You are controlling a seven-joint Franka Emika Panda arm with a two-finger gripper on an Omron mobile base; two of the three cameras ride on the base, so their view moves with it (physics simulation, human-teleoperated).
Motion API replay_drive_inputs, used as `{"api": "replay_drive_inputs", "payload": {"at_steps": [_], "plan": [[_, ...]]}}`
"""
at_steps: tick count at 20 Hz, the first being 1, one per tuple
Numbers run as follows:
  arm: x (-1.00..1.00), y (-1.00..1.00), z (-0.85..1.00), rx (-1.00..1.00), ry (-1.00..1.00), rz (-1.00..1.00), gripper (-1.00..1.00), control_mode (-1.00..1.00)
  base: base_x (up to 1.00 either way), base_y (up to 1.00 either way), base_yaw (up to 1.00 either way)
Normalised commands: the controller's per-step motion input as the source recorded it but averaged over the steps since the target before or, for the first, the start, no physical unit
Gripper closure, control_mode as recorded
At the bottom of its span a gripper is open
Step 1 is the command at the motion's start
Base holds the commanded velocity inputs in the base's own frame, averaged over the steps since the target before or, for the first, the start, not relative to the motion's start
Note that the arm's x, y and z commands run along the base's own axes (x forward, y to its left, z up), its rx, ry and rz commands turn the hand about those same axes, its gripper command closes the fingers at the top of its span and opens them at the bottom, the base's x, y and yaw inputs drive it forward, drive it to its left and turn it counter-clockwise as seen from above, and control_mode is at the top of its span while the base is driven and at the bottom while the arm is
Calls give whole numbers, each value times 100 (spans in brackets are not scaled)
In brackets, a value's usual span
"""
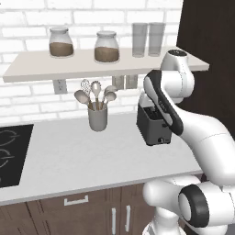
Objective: Start the toaster. Once the lever pops up, take the bread to the plate on the dining counter.
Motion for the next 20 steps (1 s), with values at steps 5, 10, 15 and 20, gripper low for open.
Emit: {"api": "replay_drive_inputs", "payload": {"at_steps": [5, 10, 15, 20], "plan": [[-9, -12, 0, 0, -2, 0, -100, -100, 0, 0, 0], [-7, -54, -8, 1, -5, 0, -100, -100, 0, 0, 0], [0, -25, -34, 1, 0, 9, -100, -100, 0, 0, 0], [0, -11, -50, 0, 0, 16, -100, -100, 0, 0, 0]]}}
